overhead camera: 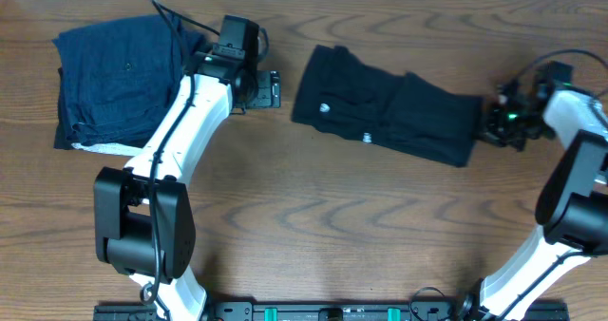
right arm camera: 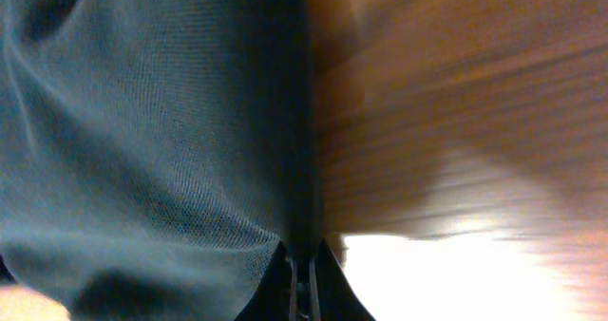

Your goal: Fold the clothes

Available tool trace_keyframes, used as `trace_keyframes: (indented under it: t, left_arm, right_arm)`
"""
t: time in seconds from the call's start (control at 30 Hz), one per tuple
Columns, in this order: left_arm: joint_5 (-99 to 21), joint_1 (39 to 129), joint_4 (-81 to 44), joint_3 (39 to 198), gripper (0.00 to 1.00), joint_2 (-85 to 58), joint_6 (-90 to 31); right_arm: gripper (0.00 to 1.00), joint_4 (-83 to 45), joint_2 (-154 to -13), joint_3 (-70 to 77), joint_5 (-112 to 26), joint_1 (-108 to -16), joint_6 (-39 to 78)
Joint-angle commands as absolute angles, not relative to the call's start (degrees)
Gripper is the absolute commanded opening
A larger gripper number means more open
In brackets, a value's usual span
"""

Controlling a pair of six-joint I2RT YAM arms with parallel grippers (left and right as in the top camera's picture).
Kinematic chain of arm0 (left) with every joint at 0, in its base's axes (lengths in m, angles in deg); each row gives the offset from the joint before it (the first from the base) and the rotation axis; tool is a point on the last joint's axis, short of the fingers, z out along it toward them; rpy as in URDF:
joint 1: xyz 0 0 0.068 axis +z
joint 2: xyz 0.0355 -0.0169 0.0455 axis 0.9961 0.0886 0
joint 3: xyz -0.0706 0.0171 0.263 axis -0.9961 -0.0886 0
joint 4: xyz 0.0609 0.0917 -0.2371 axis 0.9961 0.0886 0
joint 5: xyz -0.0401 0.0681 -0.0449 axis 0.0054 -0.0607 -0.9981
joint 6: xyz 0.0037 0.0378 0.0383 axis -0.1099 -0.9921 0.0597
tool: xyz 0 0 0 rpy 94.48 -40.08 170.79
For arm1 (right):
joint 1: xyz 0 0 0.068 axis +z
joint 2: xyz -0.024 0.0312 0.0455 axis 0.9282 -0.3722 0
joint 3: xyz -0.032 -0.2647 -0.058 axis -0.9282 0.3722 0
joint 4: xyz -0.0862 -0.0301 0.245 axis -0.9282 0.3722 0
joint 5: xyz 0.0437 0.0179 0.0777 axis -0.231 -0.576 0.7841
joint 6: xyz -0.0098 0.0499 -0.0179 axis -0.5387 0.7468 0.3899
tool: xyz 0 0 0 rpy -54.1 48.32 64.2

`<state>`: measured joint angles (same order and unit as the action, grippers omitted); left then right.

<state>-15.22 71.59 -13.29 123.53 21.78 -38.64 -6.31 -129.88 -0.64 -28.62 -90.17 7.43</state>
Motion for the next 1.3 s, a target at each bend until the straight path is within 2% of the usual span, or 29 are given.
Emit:
trace_keyframes:
  t: [0.0,0.23,0.53,0.83,1.03,1.27]
  left_arm:
    - [-14.31,72.88,-13.11,123.18,0.84,22.18,-38.58]
    - [-14.31,73.34,-13.07,123.18,0.84,22.18,-38.55]
    - [-14.31,73.34,-13.05,123.18,0.84,22.18,-38.55]
    - [-14.31,73.34,-13.05,123.18,0.84,22.18,-38.55]
    - [-14.31,73.34,-13.07,123.18,0.84,22.18,-38.55]
    - [-14.31,73.32,-13.07,123.18,0.84,22.18,-38.55]
  right_arm:
    - [0.01,-5.87,-130.56,-4.16,-30.93,-95.26,5.57]
    - [0.01,-2.96,-130.56,-8.44,-30.63,-101.49,3.65]
    - [0.01,4.25,-130.56,-18.32,-23.85,-100.44,3.3]
    - [0.01,15.2,-130.56,-31.39,-22.08,-89.8,5.88]
    - [0.01,18.0,-130.56,-41.25,-22.13,-82.08,9.29]
    - [0.01,18.89,-130.69,-42.06,-24.29,-72.69,9.44]
